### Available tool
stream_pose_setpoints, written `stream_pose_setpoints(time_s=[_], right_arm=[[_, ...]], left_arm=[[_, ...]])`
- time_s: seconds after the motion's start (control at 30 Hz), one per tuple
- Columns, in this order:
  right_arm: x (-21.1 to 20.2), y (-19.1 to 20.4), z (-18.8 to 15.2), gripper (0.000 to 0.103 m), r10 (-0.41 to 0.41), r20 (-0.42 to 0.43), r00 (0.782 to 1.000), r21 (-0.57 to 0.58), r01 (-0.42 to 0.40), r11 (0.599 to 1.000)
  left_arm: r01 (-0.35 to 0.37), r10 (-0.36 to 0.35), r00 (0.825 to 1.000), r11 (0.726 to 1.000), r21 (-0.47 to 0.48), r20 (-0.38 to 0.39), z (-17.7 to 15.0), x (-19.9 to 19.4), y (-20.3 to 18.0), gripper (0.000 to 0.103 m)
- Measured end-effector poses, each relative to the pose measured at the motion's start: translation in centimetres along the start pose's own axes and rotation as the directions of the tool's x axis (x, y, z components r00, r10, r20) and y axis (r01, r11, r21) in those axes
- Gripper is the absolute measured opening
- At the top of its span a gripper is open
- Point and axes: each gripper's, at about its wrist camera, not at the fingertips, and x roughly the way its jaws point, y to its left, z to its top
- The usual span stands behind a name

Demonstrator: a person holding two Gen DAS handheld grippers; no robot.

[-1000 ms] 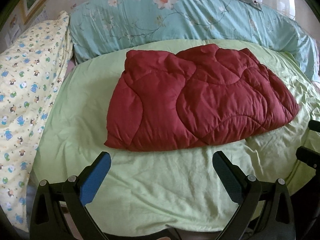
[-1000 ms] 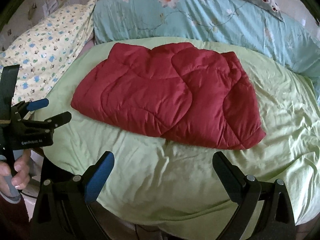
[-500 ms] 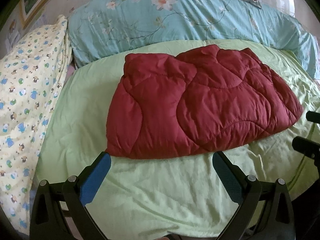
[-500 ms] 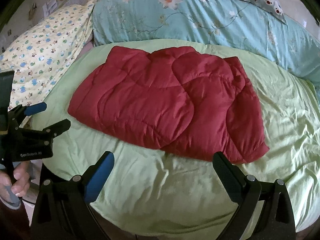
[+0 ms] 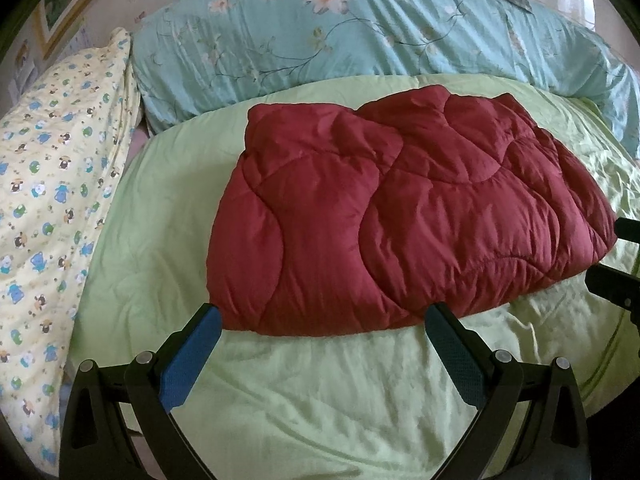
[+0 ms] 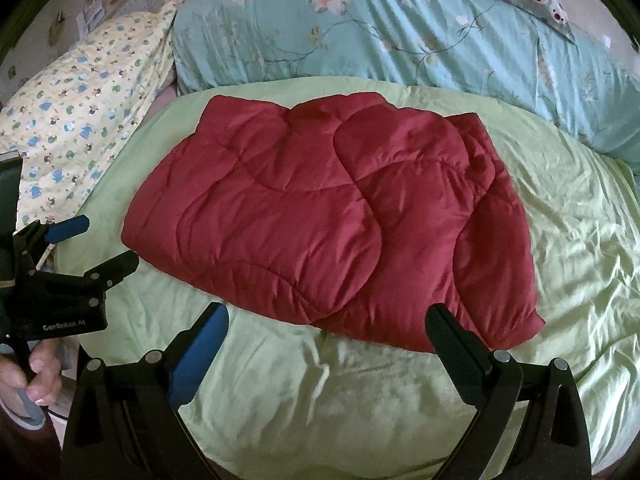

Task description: Fold large clothes

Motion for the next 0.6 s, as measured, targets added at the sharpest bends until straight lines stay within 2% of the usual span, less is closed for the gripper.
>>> stream_pose_setpoints(time_s=[0.6], right_arm=[[0.3, 0.0, 1.5, 0.1, 0.007, 0.013, 1.0, -0.011, -0.007, 1.0]], left_arm=[[-0.001, 0.001, 1.0, 1.0, -0.006, 0.0, 0.7, 0.7, -0.2, 0.102]])
